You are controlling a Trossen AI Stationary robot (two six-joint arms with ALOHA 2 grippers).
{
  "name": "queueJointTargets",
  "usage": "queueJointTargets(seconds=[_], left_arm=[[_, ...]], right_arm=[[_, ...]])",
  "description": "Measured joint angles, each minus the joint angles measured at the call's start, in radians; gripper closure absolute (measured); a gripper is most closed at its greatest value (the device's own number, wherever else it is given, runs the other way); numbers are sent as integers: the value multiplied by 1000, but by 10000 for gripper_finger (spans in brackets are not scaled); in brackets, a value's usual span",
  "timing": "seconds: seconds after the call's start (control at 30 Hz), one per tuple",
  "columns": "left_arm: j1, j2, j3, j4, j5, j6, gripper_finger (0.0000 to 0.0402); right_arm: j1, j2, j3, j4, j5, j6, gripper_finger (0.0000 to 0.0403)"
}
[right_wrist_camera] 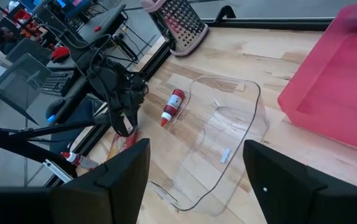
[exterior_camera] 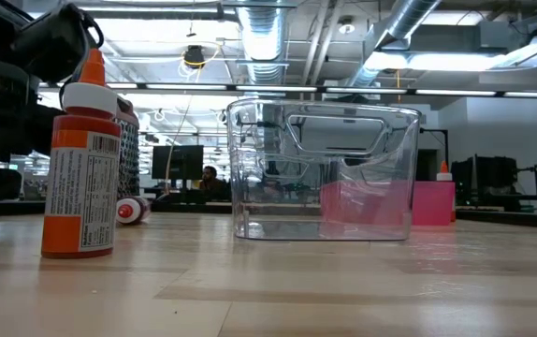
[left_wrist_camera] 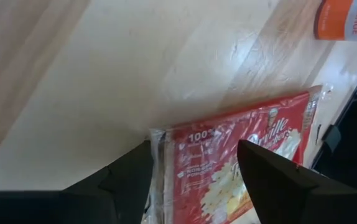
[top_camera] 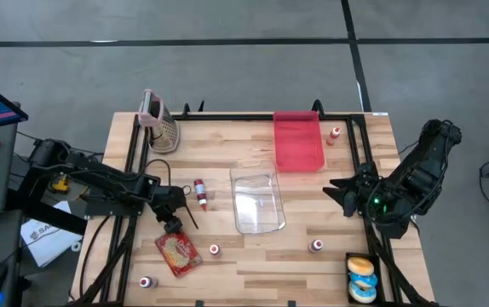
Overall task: Pick & Place Food Item
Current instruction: Put the red popcorn bag into the red bin
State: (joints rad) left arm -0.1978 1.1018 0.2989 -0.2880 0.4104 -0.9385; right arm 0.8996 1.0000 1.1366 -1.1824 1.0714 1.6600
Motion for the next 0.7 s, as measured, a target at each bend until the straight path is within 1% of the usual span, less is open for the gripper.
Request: queueJointTargets(seconds=[0.13,0.23,0.37,0.53,0.57,0.7], left_arm=[[0,1,-2,3,9,-3,198],[-1,2,-3,0,17,-6,229],[-1,2,-3,-8,16,-8,288],[-1,2,-3,-8,15,-5,382],[-1,2,-3,-4,15,-5,391],[-1,-1,-3,37,29,-12,399]], right_arm=[[0,0,0,2,0,0,153],[0,0,0,6,0,-2,153],[0,0,0,9,0,-3,153],[0,0,0,9,0,-4,153],[0,0,0,9,0,-8,153],[0,0,0,9,0,-11,153]])
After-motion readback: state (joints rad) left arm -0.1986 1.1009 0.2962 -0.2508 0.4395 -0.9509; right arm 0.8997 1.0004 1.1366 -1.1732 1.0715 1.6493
